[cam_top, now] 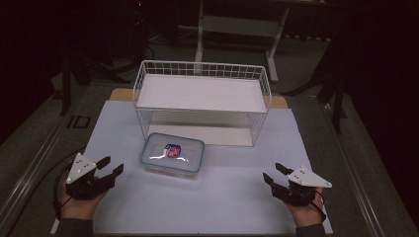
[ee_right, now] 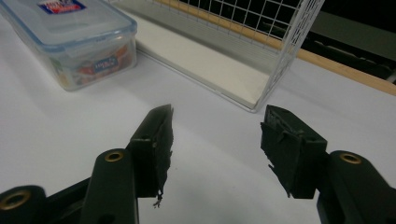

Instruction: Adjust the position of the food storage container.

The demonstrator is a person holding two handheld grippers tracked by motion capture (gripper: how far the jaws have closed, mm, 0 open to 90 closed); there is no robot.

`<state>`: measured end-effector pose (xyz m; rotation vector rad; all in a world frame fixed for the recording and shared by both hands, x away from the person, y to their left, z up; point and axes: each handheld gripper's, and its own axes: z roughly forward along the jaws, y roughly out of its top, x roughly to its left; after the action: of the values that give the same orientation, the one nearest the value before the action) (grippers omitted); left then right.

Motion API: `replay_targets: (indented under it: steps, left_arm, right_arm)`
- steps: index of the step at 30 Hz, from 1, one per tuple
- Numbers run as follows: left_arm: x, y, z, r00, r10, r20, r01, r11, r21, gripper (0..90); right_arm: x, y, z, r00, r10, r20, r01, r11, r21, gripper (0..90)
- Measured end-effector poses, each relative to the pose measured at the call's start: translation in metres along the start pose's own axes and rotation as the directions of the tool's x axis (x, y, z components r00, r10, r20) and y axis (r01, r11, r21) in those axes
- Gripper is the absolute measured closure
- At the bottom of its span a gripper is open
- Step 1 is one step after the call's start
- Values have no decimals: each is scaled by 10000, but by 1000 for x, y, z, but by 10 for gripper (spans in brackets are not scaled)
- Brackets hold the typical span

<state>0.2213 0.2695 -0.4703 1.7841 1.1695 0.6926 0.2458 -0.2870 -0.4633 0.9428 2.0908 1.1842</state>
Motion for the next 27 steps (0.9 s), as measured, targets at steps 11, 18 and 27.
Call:
replay_targets:
  steps: [11,18,27]
  left_arm:
    - [5,0,5,10000,33,-66,-33,10000,-3,512]
    - [7,3,9,9990,-338,277,342,9993,-152,563]
    - [6,5,26,9996,-38,279,34,9999,157,623]
  right_arm:
    - [-6,-3,0,9997,249,55,-249,9997,-11,422]
    - [-6,-3,1,9997,216,62,-216,9998,18,422]
    - [-6,-3,2,9996,249,151,-249,9997,4,412]
